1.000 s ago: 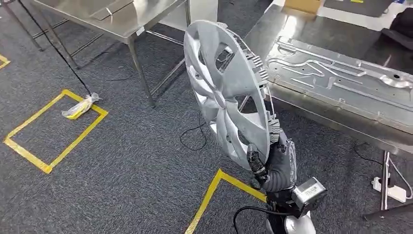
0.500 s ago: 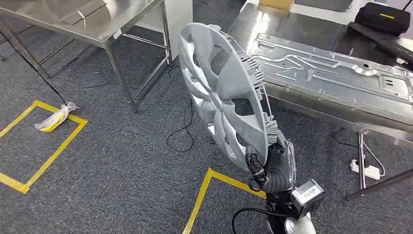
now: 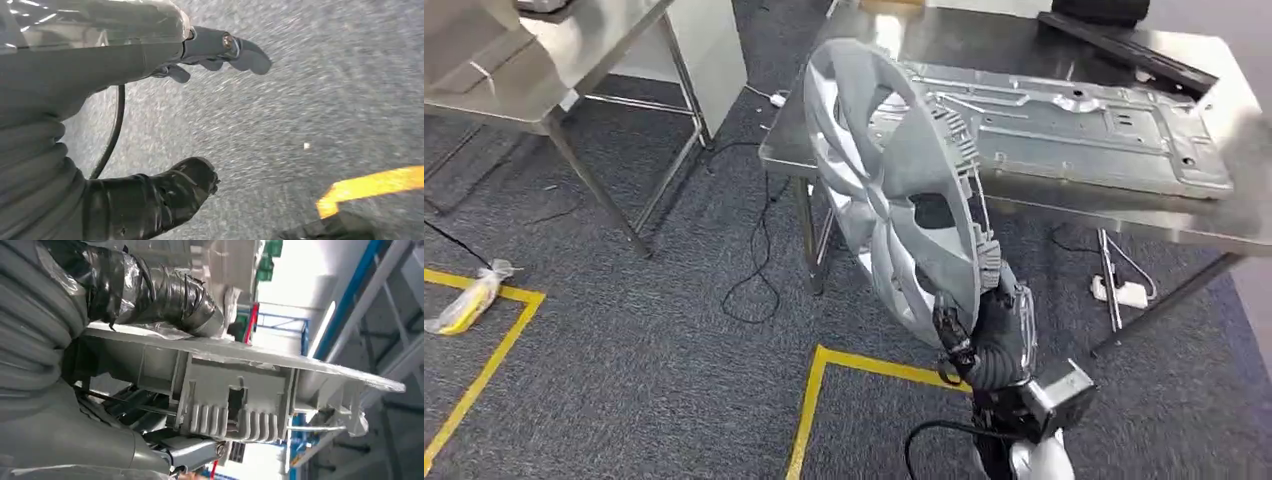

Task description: Take the parts from the cabinet and place them on the table.

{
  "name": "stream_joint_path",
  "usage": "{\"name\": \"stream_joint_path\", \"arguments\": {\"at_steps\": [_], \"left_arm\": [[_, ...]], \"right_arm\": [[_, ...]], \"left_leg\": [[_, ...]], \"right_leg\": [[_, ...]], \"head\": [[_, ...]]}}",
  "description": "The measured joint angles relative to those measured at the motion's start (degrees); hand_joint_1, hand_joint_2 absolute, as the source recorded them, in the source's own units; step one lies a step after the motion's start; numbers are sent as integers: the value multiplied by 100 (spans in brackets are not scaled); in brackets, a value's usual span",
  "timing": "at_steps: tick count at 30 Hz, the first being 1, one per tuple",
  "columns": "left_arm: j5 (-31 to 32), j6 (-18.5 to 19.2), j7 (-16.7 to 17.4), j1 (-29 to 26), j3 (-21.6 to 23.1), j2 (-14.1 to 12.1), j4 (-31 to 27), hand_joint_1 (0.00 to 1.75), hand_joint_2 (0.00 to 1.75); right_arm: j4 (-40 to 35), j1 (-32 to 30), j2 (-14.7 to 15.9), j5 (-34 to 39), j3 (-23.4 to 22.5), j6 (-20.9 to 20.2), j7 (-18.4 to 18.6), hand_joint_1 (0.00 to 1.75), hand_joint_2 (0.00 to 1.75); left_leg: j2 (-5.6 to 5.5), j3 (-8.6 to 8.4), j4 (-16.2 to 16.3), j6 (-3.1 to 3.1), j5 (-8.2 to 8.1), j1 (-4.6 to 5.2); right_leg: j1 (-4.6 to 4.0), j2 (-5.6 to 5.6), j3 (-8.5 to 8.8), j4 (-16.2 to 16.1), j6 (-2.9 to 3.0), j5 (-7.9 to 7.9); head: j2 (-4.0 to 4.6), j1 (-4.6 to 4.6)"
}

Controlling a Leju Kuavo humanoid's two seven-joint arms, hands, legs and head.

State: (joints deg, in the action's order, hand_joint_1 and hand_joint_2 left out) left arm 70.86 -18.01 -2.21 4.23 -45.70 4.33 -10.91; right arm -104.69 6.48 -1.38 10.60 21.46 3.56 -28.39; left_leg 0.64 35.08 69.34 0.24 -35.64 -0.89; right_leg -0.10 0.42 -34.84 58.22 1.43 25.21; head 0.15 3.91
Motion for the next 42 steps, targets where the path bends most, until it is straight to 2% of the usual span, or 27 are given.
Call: {"name": "stream_joint_path", "arguments": {"at_steps": [1, 2, 3, 4, 6, 7, 8, 11, 13, 16, 17, 18, 19, 21, 22, 23, 26, 27, 28, 30, 32, 33, 34, 36, 37, 39, 42], "left_arm": [[-39, 13, 11, -10, -15, 0, 0, 0, 175], [-81, 20, 26, -18, -33, 0, 0, 0, 175], [-129, 22, 35, -22, -57, 0, 0, 0, 175], [-173, 22, 48, -26, -85, -2, 0, 0, 175], [-190, 20, 37, -18, -153, -13, 0, 0, 175], [-197, 22, 22, -18, -166, -13, 0, 0, 175], [-210, 20, 0, -2, -177, -13, 0, 0, 175], [-219, 0, -37, 16, -210, -13, -2, 0, 175], [-229, -4, -44, 12, -229, -24, -4, 0, 175], [-229, -2, -55, 14, -260, -31, -7, 0, 175], [-229, -2, -52, 10, -273, -37, -7, 0, 175], [-227, -2, -50, 7, -286, -39, -7, 0, 175], [-227, -9, -42, 3, -293, -39, -7, 0, 175], [-223, -24, -39, 3, -297, -39, -7, 0, 175], [-214, -31, -37, -3, -297, -39, -7, 0, 175], [-212, -39, -37, 10, -302, -39, -7, 0, 175], [-210, -59, -37, 12, -302, -39, -7, 0, 175], [-208, -70, -37, 24, -302, -39, -9, 0, 175], [-208, -81, -37, 15, -304, -44, -11, 0, 175], [-203, -88, -39, 18, -304, -44, -11, 0, 175], [-173, -81, -39, -3, -304, -39, -11, 0, 175], [-170, -79, -37, -11, -304, -39, -11, 0, 175], [-164, -66, -35, -14, -306, -39, -11, 0, 175], [-153, -37, -35, -18, -306, -46, -11, 0, 175], [-149, -29, -35, -19, -306, -50, -11, 0, 175], [-144, -9, -33, -16, -308, -50, -11, 0, 175], [-125, 2, -33, -3, -308, -50, -11, 0, 175]], "right_arm": [[11, -1, 2, -15, 0, 11, 0, 175, 175], [20, -2, 2, -39, 0, 35, 2, 175, 175], [35, -2, 0, -57, 0, 48, 9, 175, 175], [48, -2, 2, -74, 0, 55, 13, 175, 175], [48, -1, 2, -126, 2, 72, 15, 175, 175], [48, 1, 2, -138, 2, 81, 13, 175, 175], [48, 9, 2, -138, 2, 96, 13, 175, 175], [48, 13, 4, -151, 2, 101, 13, 175, 175], [48, 17, 4, -162, 2, 101, 13, 175, 175], [48, 26, 9, -188, 15, 98, 9, 175, 175], [52, 23, 11, -203, 17, 98, 9, 175, 175], [57, 23, 15, -221, 17, 98, 9, 175, 175], [57, 20, 22, -238, 20, 98, 9, 175, 175], [57, 23, 37, -243, 24, 94, 4, 175, 175], [57, 29, 42, -251, 26, 94, 2, 175, 175], [57, 32, 44, -254, 31, 90, 0, 175, 175], [57, 35, 50, -260, 35, 90, -7, 175, 175], [55, 35, 52, -267, 35, 90, -9, 175, 175], [57, 31, 52, -275, 42, 90, -9, 175, 175], [57, 62, 52, -293, 44, 92, -11, 175, 175], [57, 61, 52, -308, 44, 94, -18, 175, 175], [57, 61, 52, -321, 44, 96, -18, 175, 175], [59, 58, 55, -341, 46, 98, -17, 175, 175], [59, 65, 63, -363, 46, 103, -20, 175, 175], [59, 86, 68, -380, 44, 105, -26, 175, 175], [57, 179, 94, -418, 44, 109, -35, 175, 175], [55, 297, 153, -476, 44, 120, -29, 175, 175]], "left_leg": [[-29, 235, 431, 16, -138, -1], [-29, 386, 654, 30, -131, -1], [-29, 400, 588, 39, 12, -2], [-28, 316, 311, 43, 253, -11], [-47, -68, -677, 45, 834, -33], [-107, -127, -805, 40, 701, -8], [-108, -144, -868, -23, 728, -3], [-95, -141, -875, -103, 744, 21], [-69, -195, -940, -181, 770, -21], [-44, -216, -943, -236, 746, -16], [-36, -229, -943, -235, 729, -16], [-34, -250, -943, -231, 712, -16], [-33, -286, -943, -225, 686, -16], [-32, -382, -946, -194, 625, -16], [-27, -398, -966, -172, 596, -21], [-29, -413, -959, -139, 581, 14], [6, -451, -1058, -56, 581, 1], [19, -484, -1073, -12, 546, 31], [-5, -477, -973, -7, 500, 3], [-21, -56, -193, -9, 154, 12], [-25, 454, 633, 5, -77, 8], [-24, 564, 743, 12, -25, 8], [-24, 564, 598, 14, 199, 8], [-26, 240, -311, -7, 866, 8], [-33, 94, -749, -29, 1092, 8], [-60, -28, -935, -89, 927, 28], [-69, -86, -983, -179, 903, 25]], "right_leg": [[-7, -64, 0, 9, 12, 8], [-11, -123, 0, 28, 20, 18], [-8, -174, 2, 49, 19, 32], [0, -219, 3, 81, 8, 51], [23, -278, -1, 185, -49, 129], [0, -284, -30, 228, -91, 160], [-11, -306, -61, 274, -122, 178], [-4, -311, -53, 237, -176, 153], [0, -185, -120, 409, -238, 277], [46, -95, -745, 1619, -312, 802], [53, -86, -938, 1934, -322, 844], [60, -78, -981, 1935, -322, 743], [67, -71, -882, 1681, -312, 515], [61, -59, -428, 720, -257, -32], [34, -7, -258, 369, -219, -68], [-22, 6, -210, 257, -191, -12], [-32, -44, -190, 227, -134, 36], [10, -55, -120, 138, -102, 22], [27, -52, -43, 65, -78, 16], [21, -46, 34, 38, 12, 72], [-7, -52, 97, 41, 50, 141], [-12, -67, 130, 43, 50, 167], [-14, -93, 192, 46, 42, 210], [-11, -129, 326, 73, 7, 314], [-10, -132, 371, 93, -15, 372], [-39, -158, 309, 145, -83, 429], [-36, -155, 376, 143, -153, 436]], "head": [[0, 0], [0, 0], [0, 0], [0, 0], [0, 0], [0, 2], [0, 0], [0, 0], [0, 13], [0, 6], [0, 7], [0, 7], [0, 7], [0, 7], [0, 11], [0, 11], [0, 2], [0, -2], [0, 0], [0, -15], [0, -15], [0, -20], [0, -17], [0, -20], [0, -15], [0, -17], [0, -15]]}}
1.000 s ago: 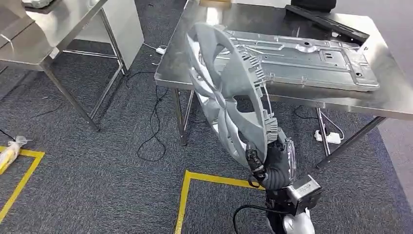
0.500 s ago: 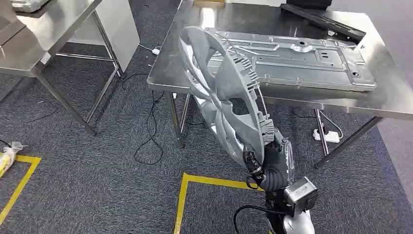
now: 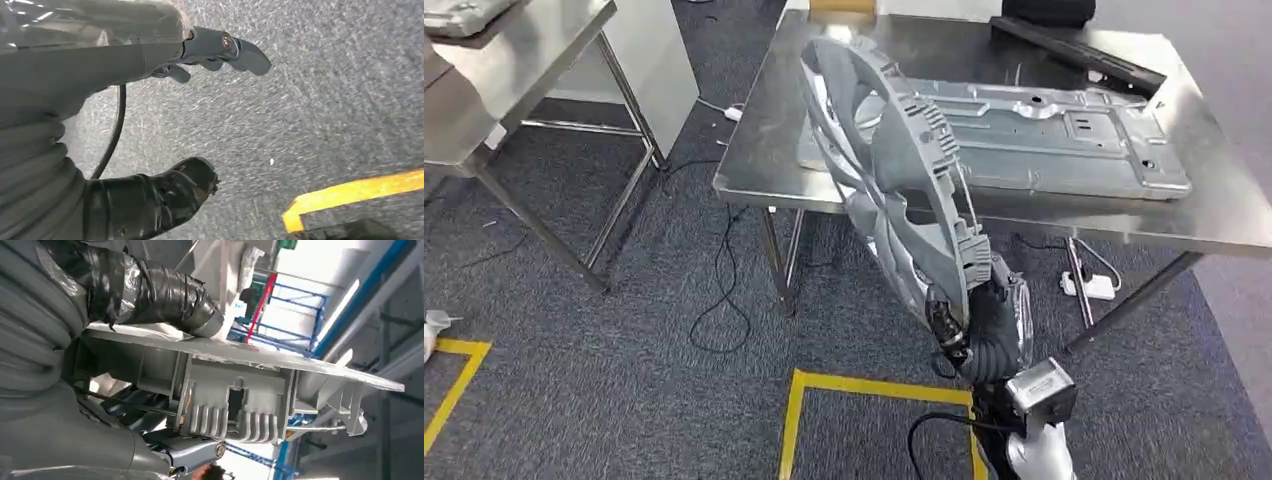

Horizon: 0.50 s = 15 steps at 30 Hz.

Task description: Take the parts from the cabinet and place them on the table.

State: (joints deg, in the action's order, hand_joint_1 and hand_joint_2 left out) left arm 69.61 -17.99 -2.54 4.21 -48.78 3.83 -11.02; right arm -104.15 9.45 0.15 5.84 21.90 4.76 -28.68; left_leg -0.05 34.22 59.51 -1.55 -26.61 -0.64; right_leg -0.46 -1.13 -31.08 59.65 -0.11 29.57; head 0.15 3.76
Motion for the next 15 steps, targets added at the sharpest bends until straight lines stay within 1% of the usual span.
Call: {"name": "stream_joint_path", "arguments": {"at_steps": [1, 2, 3, 4, 5, 6, 7, 8, 9, 10, 11, 12, 13, 14, 15], "left_arm": [[5, 0, 2, -19, 0, 4, 0, 0, 175], [9, 0, 2, -22, 0, 4, 0, 0, 175], [9, 0, 7, -15, 0, 2, 0, 0, 175], [11, 2, 9, -10, 0, 2, 0, 0, 175], [11, 9, 11, -4, 0, 2, 0, 0, 175], [11, 20, 15, -3, 0, 0, 0, 0, 175], [11, 22, 28, -11, 0, 0, 0, 0, 175], [11, 26, 46, -13, 0, 0, 0, 0, 175], [11, 37, 55, -26, 0, 2, 0, 0, 175], [11, 44, 57, -31, 0, 4, 0, 0, 175], [11, 59, 61, -37, -2, 6, 0, 0, 175], [11, 68, 63, -4, -2, 11, 0, 0, 175], [11, 72, 68, 18, -2, 9, 0, 0, 175], [13, 83, 72, 5, -4, 9, 0, 0, 175], [13, 83, 74, 3, -4, 9, 0, 0, 175]], "right_arm": [[0, 39, 35, -22, 0, 0, 17, 175, 175], [0, 104, 63, -50, 0, -2, 35, 175, 175], [0, 173, 105, -64, 0, -4, 53, 175, 175], [0, 234, 140, -75, 0, -6, 68, 175, 175], [0, 274, 175, -79, -2, -11, 88, 175, 175], [4, 309, 208, -86, -9, -11, 107, 175, 175], [4, 336, 245, -103, -13, -11, 127, 175, 175], [4, 367, 280, -125, -15, -11, 142, 175, 175], [2, 391, 301, -151, -17, -11, 151, 175, 175], [2, 417, 330, -177, -20, -11, 153, 175, 175], [4, 439, 359, -184, -20, -11, 155, 175, 175], [6, 476, 389, -186, -20, -11, 160, 175, 175], [-2, 493, 407, -188, -28, -11, 160, 175, 175], [-5, 508, 429, -193, -46, -6, 162, 175, 175], [-5, 521, 444, -197, -57, -4, 173, 175, 175]], "left_leg": [[7, -54, -37, -23, -8, -16], [14, -101, -41, -61, -33, -18], [17, -126, -42, -88, -60, -18], [16, -158, -41, -99, -89, -15], [15, -196, -41, -96, -132, -13], [5, -252, -41, -92, -180, -14], [0, -320, -41, -82, -228, -15], [-3, -406, -41, -66, -288, -15], [0, -503, -42, -51, -349, -15], [2, -580, -52, -35, -412, -15], [7, -603, -64, -9, -460, -13], [-3, -606, -90, 22, -469, -9], [5, -612, -136, 68, -497, -11], [13, -691, -106, 95, -478, -5], [20, -741, -140, 130, -468, 4]], "right_leg": [[20, 30, -38, 82, -34, 31], [21, 55, -144, 307, -73, 110], [41, 65, -367, 679, -99, 252], [67, 73, -661, 1133, -132, 404], [81, 78, -939, 1511, -147, 503], [91, 82, -1149, 1713, -155, 495], [102, 83, -1203, 1639, -153, 359], [109, 84, -1143, 1327, -141, 107], [110, 86, -997, 885, -126, -220], [105, 108, -844, 393, -103, -595], [70, 138, -798, 200, -76, -697], [8, 155, -845, 66, -30, -537], [-2, 133, -804, 101, 29, -640], [-4, 115, -779, 43, 71, -591], [16, 109, -717, 33, 110, -570]], "head": [[0, -2], [0, 9], [0, 2], [0, 7], [0, 2], [0, 7], [0, 7], [0, 4], [0, 7], [0, 7], [0, 11], [0, 8], [0, -4], [0, -2], [0, -11]]}}
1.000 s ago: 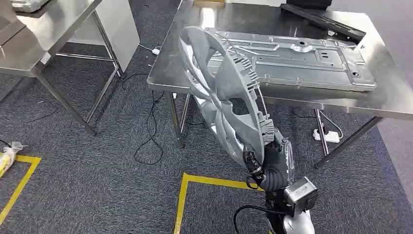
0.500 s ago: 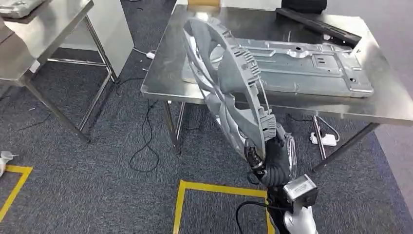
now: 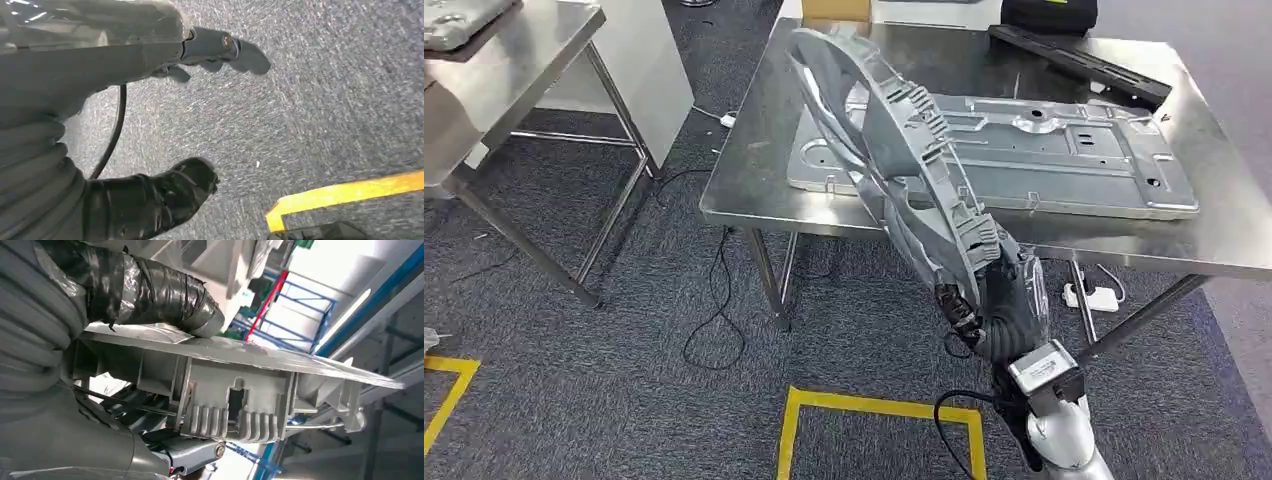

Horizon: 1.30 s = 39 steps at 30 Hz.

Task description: Take the parts from the cabinet and place them on the table.

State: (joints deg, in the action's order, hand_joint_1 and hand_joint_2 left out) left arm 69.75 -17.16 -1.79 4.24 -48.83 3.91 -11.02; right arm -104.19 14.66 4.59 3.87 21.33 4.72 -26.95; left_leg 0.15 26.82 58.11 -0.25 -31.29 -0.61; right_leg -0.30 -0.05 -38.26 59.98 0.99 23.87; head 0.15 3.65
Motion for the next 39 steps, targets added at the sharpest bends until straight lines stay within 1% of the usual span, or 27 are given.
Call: {"name": "stream_joint_path", "arguments": {"at_steps": [2, 5, 6, 7, 8, 9, 11, 12, 16, 17, 18, 20, 21, 22, 23, 24, 26, 27, 28, 29, 31, 32, 33, 36, 37, 38, 39], "left_arm": [[4, 0, 7, 7, 0, -2, 0, 0, 175], [4, 2, 9, 5, -6, 0, 0, 0, 175], [11, 2, 9, -5, -7, 0, 0, 0, 175], [11, 0, 9, -20, -11, 0, 0, 0, 175], [13, 0, 9, -33, -13, 0, 0, 0, 175], [15, -2, 13, -39, -13, -2, 0, 0, 175], [20, -2, 15, -55, -18, -11, 0, 0, 175], [17, -4, 17, -50, -26, -24, 0, 0, 175], [22, 0, 24, -45, -26, -20, 0, 0, 175], [22, 4, 24, -52, -28, -15, 0, 0, 175], [22, 9, 24, -42, -26, -17, -2, 0, 175], [22, 15, 24, -25, -28, -17, -2, 0, 175], [22, 17, 24, -22, -28, -17, -2, 0, 175], [22, 17, 24, -22, -28, -17, -2, 0, 175], [22, 22, 22, -25, -28, -18, -2, 0, 175], [24, 28, 22, -26, -28, -17, 0, 0, 175], [50, 37, 22, -47, -31, -18, 0, 0, 175], [57, 35, 20, -23, -33, -17, -2, 0, 175], [61, 35, 17, 3, -33, -17, -2, 0, 175], [68, 35, 15, 2, -33, -18, -2, 0, 175], [81, 37, 15, -7, -35, -17, 0, 0, 175], [87, 37, 13, -7, -35, -17, -2, 0, 175], [107, 39, 13, -4, -35, -17, -2, 0, 175], [171, 79, 0, 4, -33, -15, -2, 0, 175], [197, 103, -4, 1, -33, -17, -2, 0, 175], [230, 125, -9, -13, -33, -17, -2, 0, 175], [254, 127, -11, -22, -33, -17, -2, 0, 175]], "right_arm": [[-4, 29, 35, -22, -33, 4, 4, 175, 175], [-7, 102, 52, -55, -77, 9, 11, 175, 175], [-7, 107, 66, -66, -94, 9, 22, 175, 175], [-7, 107, 81, -68, -103, 11, 33, 175, 175], [-7, 107, 96, -74, -114, 11, 55, 175, 175], [-4, 108, 111, -81, -122, 11, 66, 175, 175], [-4, 118, 138, -83, -155, 17, 81, 175, 175], [2, 140, 155, -85, -164, 26, 87, 175, 175], [2, 178, 236, -135, -253, 39, 133, 175, 175], [0, 185, 273, -175, -260, 37, 155, 175, 175], [0, 211, 308, -196, -266, 37, 170, 175, 175], [2, 212, 379, -240, -305, 39, 179, 175, 175], [9, 204, 411, -265, -321, 42, 184, 175, 175], [15, 194, 430, -288, -343, 44, 194, 175, 175], [28, 187, 459, -310, -365, 48, 197, 175, 175], [33, 185, 479, -341, -382, 50, 203, 175, 175], [52, 187, 559, -407, -411, 52, 212, 175, 175], [72, 194, 577, -413, -435, 57, 210, 175, 175], [90, 213, 597, -456, -452, 63, 227, 175, 175], [90, 218, 618, -548, -480, 74, 264, 175, 175], [133, 241, 675, -788, -533, 131, 356, 175, 175], [168, 253, 716, -956, -564, 175, 395, 175, 175], [216, 295, 761, -1133, -588, 231, 426, 175, 175], [396, 415, 800, -1894, -625, 556, 538, 175, 175], [517, 466, 811, -2289, -627, 723, 622, 175, 175], [635, 529, 837, -2597, -627, 856, 695, 175, 175], [759, 599, 844, -2875, -629, 975, 765, 175, 175]], "left_leg": [[-6, 108, 335, 6, -47, -20], [-6, 893, 1490, 14, -428, -15], [-6, 1098, 1671, 26, -549, -15], [-6, 1199, 1648, 27, -524, -15], [-6, 1207, 1437, 18, -356, -14], [-7, 1144, 1092, -7, -71, -8], [-14, 1002, 273, -94, 769, 26], [-18, 1027, 224, -97, 553, 64], [-31, 820, 60, -195, 647, 44], [-31, 739, 2, -203, 642, 38], [-28, 703, -16, -232, 621, 31], [-31, 655, -20, -249, 559, 29], [-34, 613, -20, -245, 515, 24], [-39, 557, -18, -238, 470, 14], [-46, 478, -15, -216, 416, -2], [-48, 393, -9, -187, 352, -24], [-49, 301, -7, -95, 217, -52], [-54, 218, 35, -59, 180, -62], [-54, 247, 14, -12, 152, -52], [-47, 246, -27, 26, 137, -52], [-44, 145, 7, 103, 148, -66], [-37, 168, 104, 105, 79, -84], [-37, 281, 368, 95, 1, -80], [-37, 1109, 1609, 67, -500, -56], [-38, 1268, 1757, 44, -509, -43], [-38, 1304, 1663, -3, -350, -20], [-39, 1238, 1366, -64, -76, 19]], "right_leg": [[15, -15, 191, -91, 72, 40], [-14, -16, 347, -91, 139, 184], [-27, -26, 411, -90, 149, 244], [-36, -46, 485, -88, 147, 300], [-46, -64, 575, -88, 144, 362], [-52, -73, 666, -87, 140, 423], [-58, -71, 767, -90, 124, 555], [-72, -86, 823, -49, 82, 597], [-57, -88, 863, -11, -23, 635], [-31, -68, 801, 168, -67, 634], [-12, -56, 607, 476, -108, 691], [60, -54, 80, 1220, -190, 973], [100, -49, -149, 1474, -224, 1116], [133, -41, -274, 1530, -259, 1118], [166, -29, -283, 1363, -294, 957], [196, -18, -190, 1003, -322, 657], [252, 20, 71, 98, -374, -92], [208, 31, 41, 50, -363, 84], [152, 36, 45, 40, -263, 104], [148, 17, 59, 32, -213, 29], [152, -11, 157, -2, -114, 78], [153, -5, 225, -31, -71, 92], [141, -1, 261, -32, -28, 120], [57, -8, 309, -30, 64, 197], [26, -20, 337, -29, 79, 223], [-5, -36, 378, -29, 92, 251], [-32, -46, 426, -30, 101, 281]], "head": [[0, 0], [0, -2], [0, -4], [0, -2], [0, -4], [0, -2], [0, 2], [0, 7], [0, -2], [0, 9], [0, 5], [0, 4], [0, 7], [0, 4], [0, 7], [0, 7], [0, 11], [0, 11], [0, 16], [0, 13], [0, 7], [0, 7], [0, 7], [0, 2], [0, 4], [0, 2], [0, 2]]}}
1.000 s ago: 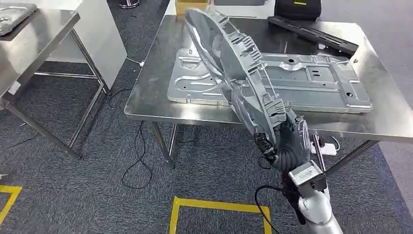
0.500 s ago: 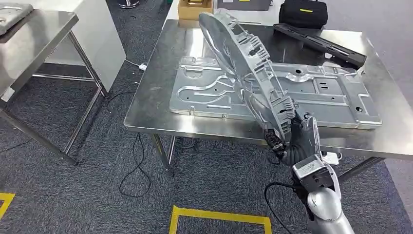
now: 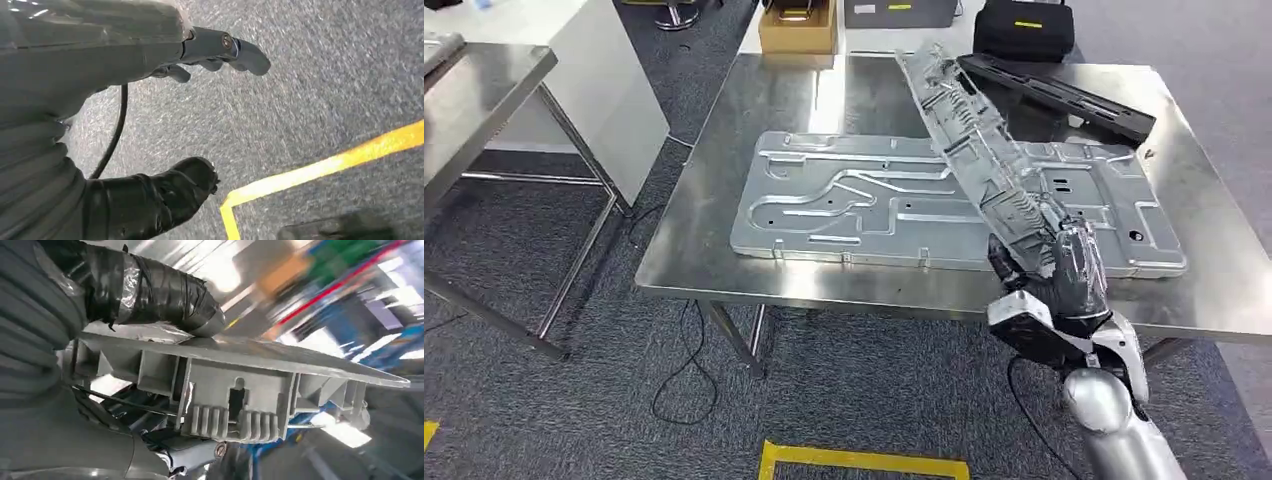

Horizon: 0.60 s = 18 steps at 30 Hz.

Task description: Take the parts from the cabinet and place them on the table.

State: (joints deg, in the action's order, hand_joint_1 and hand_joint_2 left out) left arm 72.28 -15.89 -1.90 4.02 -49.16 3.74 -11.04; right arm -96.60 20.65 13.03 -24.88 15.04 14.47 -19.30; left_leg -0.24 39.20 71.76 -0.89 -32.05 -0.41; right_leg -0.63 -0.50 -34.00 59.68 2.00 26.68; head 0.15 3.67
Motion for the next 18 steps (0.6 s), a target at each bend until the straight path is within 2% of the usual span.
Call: {"name": "stream_joint_path", "arguments": {"at_steps": [2, 3, 4, 5, 6, 7, 8, 9, 10, 12, 13, 14, 15, 16, 17, 18], "left_arm": [[70, 7, -11, 4, 7, 0, 0, 0, 175], [105, 13, -13, 12, 13, -24, 0, 0, 175], [133, 15, -17, 46, 18, -22, 0, 0, 175], [179, 22, -26, 59, 31, -24, -2, 0, 175], [218, 41, -26, 59, 46, -24, -2, 0, 175], [255, 72, -9, 57, 61, -22, -2, 0, 175], [300, 103, 9, 74, 72, -11, -2, 0, 175], [330, 111, 26, 126, 90, -11, -2, 0, 175], [354, 122, 46, 179, 116, -2, -2, 0, 175], [369, 133, 52, 244, 162, 28, -2, 0, 175], [369, 136, 50, 261, 179, 41, -2, 0, 175], [378, 151, 42, 268, 192, 52, -2, 0, 175], [389, 168, 33, 267, 195, 63, -2, 0, 175], [413, 188, 26, 272, 199, 77, -2, 0, 175], [428, 218, -9, 303, 208, 96, -2, 0, 175], [430, 240, -33, 334, 212, 94, -2, 0, 175]], "right_arm": [[326, 232, 48, -822, 0, 328, 210, 175, 175], [531, 368, 68, -1178, 0, 457, 280, 175, 175], [724, 516, 90, -1506, 0, 568, 367, 175, 175], [925, 657, 120, -1934, 2, 702, 487, 175, 175], [1176, 831, 151, -2390, 15, 803, 585, 175, 175], [1514, 1073, 153, -2861, 58, 889, 683, 175, 175], [1804, 1298, 188, -3264, 110, 924, 796, 175, 175], [2134, 1568, 208, -3622, 188, 968, 870, 175, 175], [2507, 1839, 232, -3884, 292, 985, 946, 175, 175], [2890, 2110, 260, -4043, 381, 1042, 992, 175, 175], [3082, 2200, 260, -4220, 441, 1103, 1048, 175, 175], [3292, 2322, 260, -4484, 541, 1129, 1129, 175, 175], [3522, 2474, 260, -4721, 654, 1138, 1196, 175, 175], [3760, 2601, 251, -4902, 746, 1151, 1250, 175, 175], [4011, 2738, 238, -5053, 807, 1176, 1290, 175, 175], [4393, 2871, 184, -5191, 886, 1225, 1326, 0, 0]], "left_leg": [[3, -335, -1011, -160, 717, 104], [26, -365, -1129, -240, 656, 137], [7, -378, -1268, -217, 514, 170], [6, -411, -1295, -250, 606, 191], [9, -413, -1381, -300, 640, 191], [11, -493, -1446, -334, 660, 183], [42, -612, -1524, -342, 730, 152], [47, -651, -1549, -336, 734, 149], [48, -654, -1549, -341, 739, 146], [23, -670, -1543, -322, 717, 135], [12, -691, -1533, -291, 689, 113], [3, -728, -1516, -248, 650, 82], [3, -775, -1491, -204, 598, 43], [4, -812, -1454, -163, 553, -1], [-2, -831, -1396, -111, 487, -40], [-21, -812, -1376, -54, 448, -51]], "right_leg": [[-34, -2, 111, -1, 2, 71], [-29, 5, 128, -11, -5, 83], [-5, -10, 92, -14, -41, 84], [21, -7, 83, -40, -87, 85], [30, 4, 99, 65, -121, 14], [27, -2, 129, 58, -143, -18], [43, 5, 81, 108, -163, 48], [48, 14, 31, 242, -211, 118], [76, 13, -144, 554, -265, 281], [150, 15, -601, 1313, -351, 582], [187, 17, -785, 1547, -391, 612], [226, 21, -841, 1504, -428, 482], [266, 28, -767, 1219, -469, 233], [306, 43, -610, 781, -523, -61], [357, 57, -437, 250, -590, -423], [329, 27, -449, 169, -626, -370]], "head": [[0, 2], [0, 20], [0, 0], [0, 9], [0, 2], [0, 7], [0, -4], [0, 22], [0, 15], [0, 17], [0, 17], [0, 18], [0, 15], [0, 15], [0, 20], [0, 28]]}}
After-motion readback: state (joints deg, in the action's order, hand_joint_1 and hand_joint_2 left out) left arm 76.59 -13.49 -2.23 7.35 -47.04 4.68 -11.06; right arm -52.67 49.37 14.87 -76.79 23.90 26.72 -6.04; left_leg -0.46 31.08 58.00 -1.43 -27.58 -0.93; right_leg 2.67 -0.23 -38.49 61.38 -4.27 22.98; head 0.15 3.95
